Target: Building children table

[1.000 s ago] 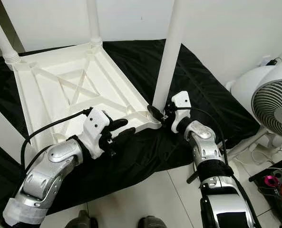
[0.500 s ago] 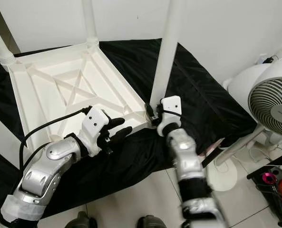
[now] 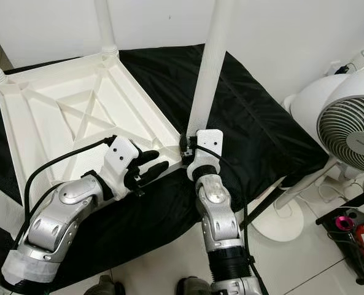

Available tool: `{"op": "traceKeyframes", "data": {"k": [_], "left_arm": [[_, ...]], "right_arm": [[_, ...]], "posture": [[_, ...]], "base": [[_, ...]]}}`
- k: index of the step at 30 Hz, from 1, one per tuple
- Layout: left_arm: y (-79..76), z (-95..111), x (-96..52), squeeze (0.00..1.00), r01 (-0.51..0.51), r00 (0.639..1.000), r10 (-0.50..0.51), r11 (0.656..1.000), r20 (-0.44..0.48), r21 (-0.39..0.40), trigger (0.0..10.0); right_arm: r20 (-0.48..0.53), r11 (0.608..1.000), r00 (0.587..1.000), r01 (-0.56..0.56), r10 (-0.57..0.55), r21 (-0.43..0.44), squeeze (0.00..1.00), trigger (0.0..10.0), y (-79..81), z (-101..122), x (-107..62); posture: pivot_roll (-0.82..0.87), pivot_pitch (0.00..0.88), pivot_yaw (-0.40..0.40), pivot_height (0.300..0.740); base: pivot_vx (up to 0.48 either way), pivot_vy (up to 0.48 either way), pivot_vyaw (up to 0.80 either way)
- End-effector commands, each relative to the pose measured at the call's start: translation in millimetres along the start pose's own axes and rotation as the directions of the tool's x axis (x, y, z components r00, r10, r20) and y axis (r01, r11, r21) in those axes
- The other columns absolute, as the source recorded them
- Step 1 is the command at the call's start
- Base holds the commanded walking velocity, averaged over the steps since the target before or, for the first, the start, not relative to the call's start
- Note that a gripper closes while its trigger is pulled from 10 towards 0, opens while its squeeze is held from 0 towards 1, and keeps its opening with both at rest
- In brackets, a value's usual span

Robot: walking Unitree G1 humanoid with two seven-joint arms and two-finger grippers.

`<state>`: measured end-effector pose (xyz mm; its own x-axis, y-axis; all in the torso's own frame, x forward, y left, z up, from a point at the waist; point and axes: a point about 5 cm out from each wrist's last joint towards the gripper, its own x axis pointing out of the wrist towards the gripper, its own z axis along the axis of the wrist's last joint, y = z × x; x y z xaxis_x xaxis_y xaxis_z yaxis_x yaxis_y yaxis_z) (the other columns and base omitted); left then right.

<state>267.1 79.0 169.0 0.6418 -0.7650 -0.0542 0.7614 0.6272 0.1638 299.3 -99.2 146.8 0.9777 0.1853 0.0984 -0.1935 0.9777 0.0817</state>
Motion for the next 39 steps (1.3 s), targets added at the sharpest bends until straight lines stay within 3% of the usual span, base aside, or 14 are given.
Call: {"op": "traceKeyframes", "data": {"k": [1,6,7,13,14,17,21,29,32,33,34,35,36,39], "left_arm": [[0.8,-0.7,0.2,0.0,-0.023,1.0,0.023,1.0,-0.008,-0.013,10.0],[1.6,-0.9,-0.4,0.0,-0.026,1.0,0.026,1.0,-0.008,-0.011,10.0],[2.1,-0.7,-0.3,0.0,-0.028,1.0,0.028,1.0,-0.008,-0.009,10.0],[3.9,0.6,0.7,0.0,-0.033,0.999,0.033,0.999,-0.004,-0.007,10.0],[3.2,1.2,1.1,0.0,-0.031,1.0,0.031,0.999,-0.001,-0.004,10.0],[3.0,1.6,1.5,0.0,-0.03,1.0,0.03,1.0,0.0,-0.005,10.0],[3.7,3.1,3.1,0.0,-0.029,1.0,0.029,1.0,0.005,-0.004,10.0],[5.2,5.7,5.9,0.0,-0.033,0.999,0.033,0.999,0.016,0.002,10.0],[5.0,6.0,6.2,0.0,-0.034,0.999,0.034,0.999,0.018,0.002,10.0],[4.8,6.3,6.3,0.0,-0.037,0.999,0.037,0.999,0.02,0.002,10.0],[4.7,6.7,6.3,0.0,-0.04,0.999,0.04,0.999,0.023,0.001,10.0],[4.7,6.7,6.3,0.0,-0.04,0.999,0.04,0.999,0.023,0.001,10.0],[4.7,7.0,6.2,0.0,-0.045,0.999,0.045,0.999,0.025,0.001,10.0],[5.0,7.3,5.9,0.0,-0.052,0.998,0.052,0.999,0.026,0.0,10.0]], "right_arm": [[-0.015,1.0,1.0,-0.021,0.021,-0.005,1.0,10.0,-3.9,0.5,-3.5],[-0.021,0.994,0.995,-0.097,0.095,-0.059,1.0,10.0,-20.8,4.9,-8.5],[-0.026,0.985,0.989,-0.147,0.145,-0.089,0.0,10.0,-22.9,5.6,-10.7],[-0.042,0.947,0.96,-0.281,0.278,-0.152,0.0,10.0,-36.8,9.3,-16.4],[-0.051,0.919,0.935,-0.355,0.351,-0.17,0.0,10.0,-47.9,13.0,-15.4],[-0.06,0.907,0.924,-0.382,0.377,-0.176,0.0,10.0,-52.2,14.2,-14.2],[-0.091,0.849,0.871,-0.491,0.482,-0.194,0.0,10.0,-58.0,16.1,-4.5],[-0.151,0.803,0.834,-0.552,0.53,-0.227,0.0,10.0,-58.4,12.5,24.1],[-0.159,0.798,0.83,-0.558,0.535,-0.229,0.0,10.0,-57.5,11.4,27.7],[-0.168,0.793,0.826,-0.564,0.538,-0.229,0.0,7.9,-56.5,9.2,29.9],[-0.172,0.793,0.824,-0.566,0.54,-0.225,0.0,2.4,-55.8,7.0,30.6],[-0.172,0.793,0.824,-0.566,0.54,-0.225,0.0,2.4,-55.8,7.0,30.6],[-0.176,0.793,0.82,-0.571,0.544,-0.212,0.0,0.0,-55.8,4.2,30.2],[-0.181,0.791,0.815,-0.578,0.55,-0.201,0.0,0.0,-56.3,0.8,29.2]], "posture": [[-0.11,0.106,0.008,0.74],[-0.11,0.104,0.005,0.74],[-0.11,0.102,0.004,0.74],[-0.11,0.098,0.004,0.74],[-0.11,0.095,0.005,0.74],[-0.11,0.095,0.004,0.74],[-0.11,0.09,0.005,0.74],[-0.1,0.078,-0.003,0.74],[-0.1,0.078,-0.005,0.74],[-0.09,0.074,-0.009,0.74],[-0.09,0.074,-0.012,0.74],[-0.09,0.074,-0.012,0.74],[-0.08,0.074,-0.018,0.74],[-0.08,0.076,-0.021,0.74]], "base": [[0.0,0.0,0.0],[0.0,0.0,0.0],[0.0,0.0,0.0],[0.0,0.0,0.0],[0.0,0.0,0.0],[0.0,0.0,0.0],[0.0,0.0,0.0],[0.0,0.0,0.0],[0.0,0.0,0.0],[0.0,0.0,0.0],[0.0,0.0,0.0],[0.0,0.0,0.0],[0.0,0.0,0.0],[0.0,0.0,0.0]]}}
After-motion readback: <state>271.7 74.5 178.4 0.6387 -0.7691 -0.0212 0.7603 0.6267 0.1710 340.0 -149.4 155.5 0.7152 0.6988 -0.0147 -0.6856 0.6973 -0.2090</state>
